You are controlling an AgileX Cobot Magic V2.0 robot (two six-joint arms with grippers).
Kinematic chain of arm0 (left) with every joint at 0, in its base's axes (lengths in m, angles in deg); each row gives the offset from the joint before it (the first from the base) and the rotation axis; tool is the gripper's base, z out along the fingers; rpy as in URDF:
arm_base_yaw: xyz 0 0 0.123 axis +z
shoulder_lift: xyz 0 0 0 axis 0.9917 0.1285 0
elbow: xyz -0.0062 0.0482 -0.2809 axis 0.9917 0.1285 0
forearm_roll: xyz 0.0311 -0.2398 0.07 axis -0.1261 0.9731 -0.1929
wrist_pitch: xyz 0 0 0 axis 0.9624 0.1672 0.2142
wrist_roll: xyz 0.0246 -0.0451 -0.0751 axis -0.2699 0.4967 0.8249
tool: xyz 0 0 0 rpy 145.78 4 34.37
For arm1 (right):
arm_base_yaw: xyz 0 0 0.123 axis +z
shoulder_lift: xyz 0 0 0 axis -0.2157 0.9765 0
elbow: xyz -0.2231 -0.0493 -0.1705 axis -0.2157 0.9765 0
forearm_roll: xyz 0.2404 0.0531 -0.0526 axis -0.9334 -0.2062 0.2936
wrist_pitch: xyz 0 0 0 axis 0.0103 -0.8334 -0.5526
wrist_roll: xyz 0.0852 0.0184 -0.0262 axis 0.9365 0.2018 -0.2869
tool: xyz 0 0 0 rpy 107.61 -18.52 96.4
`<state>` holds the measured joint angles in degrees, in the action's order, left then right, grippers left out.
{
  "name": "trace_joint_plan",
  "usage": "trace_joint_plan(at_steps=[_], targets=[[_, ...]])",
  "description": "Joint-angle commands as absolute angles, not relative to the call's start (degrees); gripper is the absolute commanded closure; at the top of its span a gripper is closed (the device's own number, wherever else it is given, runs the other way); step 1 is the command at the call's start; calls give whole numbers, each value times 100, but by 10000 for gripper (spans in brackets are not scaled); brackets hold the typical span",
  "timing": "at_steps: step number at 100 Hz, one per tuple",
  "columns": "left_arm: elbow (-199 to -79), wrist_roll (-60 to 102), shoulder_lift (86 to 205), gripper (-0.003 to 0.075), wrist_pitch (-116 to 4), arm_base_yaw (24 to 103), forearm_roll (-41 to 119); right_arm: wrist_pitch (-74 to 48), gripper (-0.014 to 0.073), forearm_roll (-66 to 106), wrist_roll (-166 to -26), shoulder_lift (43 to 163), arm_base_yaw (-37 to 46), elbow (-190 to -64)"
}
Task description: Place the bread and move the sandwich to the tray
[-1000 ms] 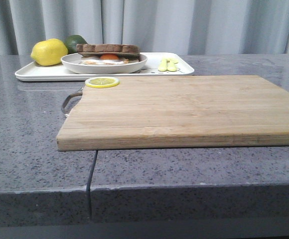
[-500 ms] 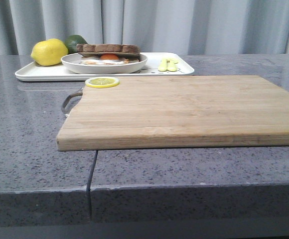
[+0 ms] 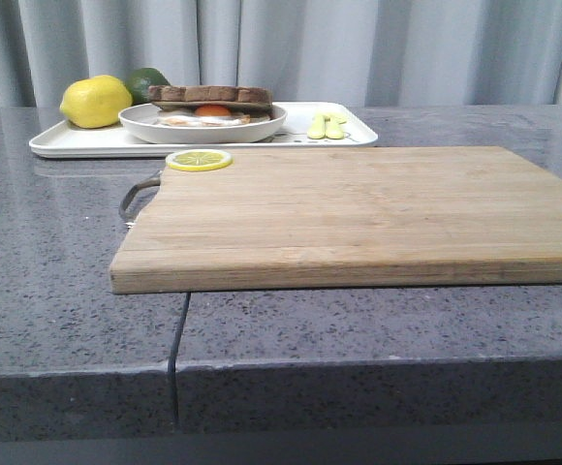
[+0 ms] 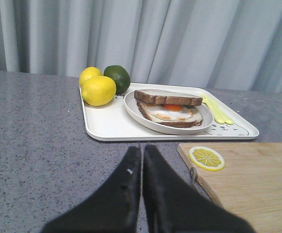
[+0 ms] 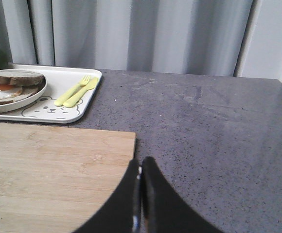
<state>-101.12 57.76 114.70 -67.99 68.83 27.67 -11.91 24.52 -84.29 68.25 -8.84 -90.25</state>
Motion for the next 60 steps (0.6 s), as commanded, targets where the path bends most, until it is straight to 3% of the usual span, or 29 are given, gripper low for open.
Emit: trace_joint_plan(at_steps=[1,42,60], targets=[[-10280,5773,11484,740,-7262,6837,2809,-790,664,2452,-8448,6827,-916,-9186],[-10280,5773,11484,740,-7262,6837,2766,-790,664,2452,-8448,6827,-916,-9186],[-9996,5773,11389,739,-7533,6850,1726,-790,664,2452,-8448,6827,-916,-9186]])
